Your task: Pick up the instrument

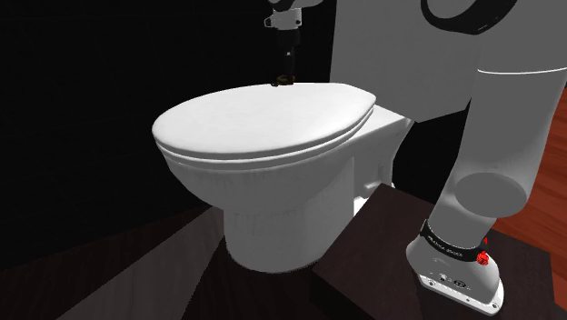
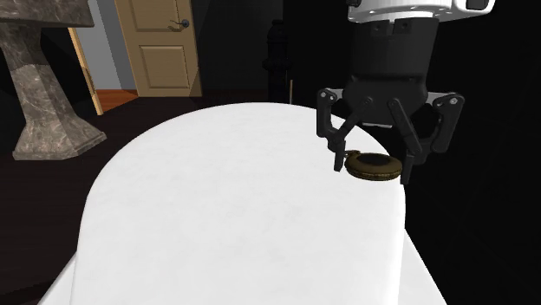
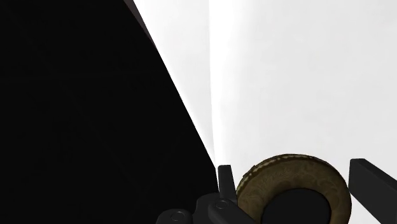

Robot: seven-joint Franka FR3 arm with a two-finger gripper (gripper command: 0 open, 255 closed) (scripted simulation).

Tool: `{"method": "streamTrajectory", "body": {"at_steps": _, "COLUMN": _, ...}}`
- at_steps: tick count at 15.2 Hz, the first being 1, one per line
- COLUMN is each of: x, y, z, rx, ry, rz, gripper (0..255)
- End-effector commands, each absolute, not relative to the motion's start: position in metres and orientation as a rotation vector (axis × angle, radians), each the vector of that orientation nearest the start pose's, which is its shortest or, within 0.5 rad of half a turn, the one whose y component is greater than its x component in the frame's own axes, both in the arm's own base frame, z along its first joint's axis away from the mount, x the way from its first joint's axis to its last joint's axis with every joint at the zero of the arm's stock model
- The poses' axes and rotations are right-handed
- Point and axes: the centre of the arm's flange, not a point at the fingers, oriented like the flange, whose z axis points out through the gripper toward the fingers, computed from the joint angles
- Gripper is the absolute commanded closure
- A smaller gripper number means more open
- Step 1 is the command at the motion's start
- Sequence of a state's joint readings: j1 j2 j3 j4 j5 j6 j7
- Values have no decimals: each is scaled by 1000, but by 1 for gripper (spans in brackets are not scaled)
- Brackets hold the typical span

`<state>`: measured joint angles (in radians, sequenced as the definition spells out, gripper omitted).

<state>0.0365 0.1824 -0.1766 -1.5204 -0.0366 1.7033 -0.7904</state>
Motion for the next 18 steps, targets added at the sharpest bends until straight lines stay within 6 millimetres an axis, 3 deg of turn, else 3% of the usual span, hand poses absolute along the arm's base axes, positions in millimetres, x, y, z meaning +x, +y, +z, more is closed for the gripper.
{"method": "streamTrajectory", "body": {"at_steps": 1, "x": 611, "y": -81, "z": 555, "rx": -3032, "ry": -1035, "rz": 44, "gripper": 255}}
{"method": "streamTrajectory", "body": {"at_steps": 16, "x": 611, "y": -81, "z": 634, "rx": -3032, "ry": -1035, "rz": 44, "gripper": 255}}
{"method": "streamTrajectory", "body": {"at_steps": 18, "x": 611, "y": -81, "z": 635, "rx": -3032, "ry": -1035, "rz": 44, "gripper": 255}}
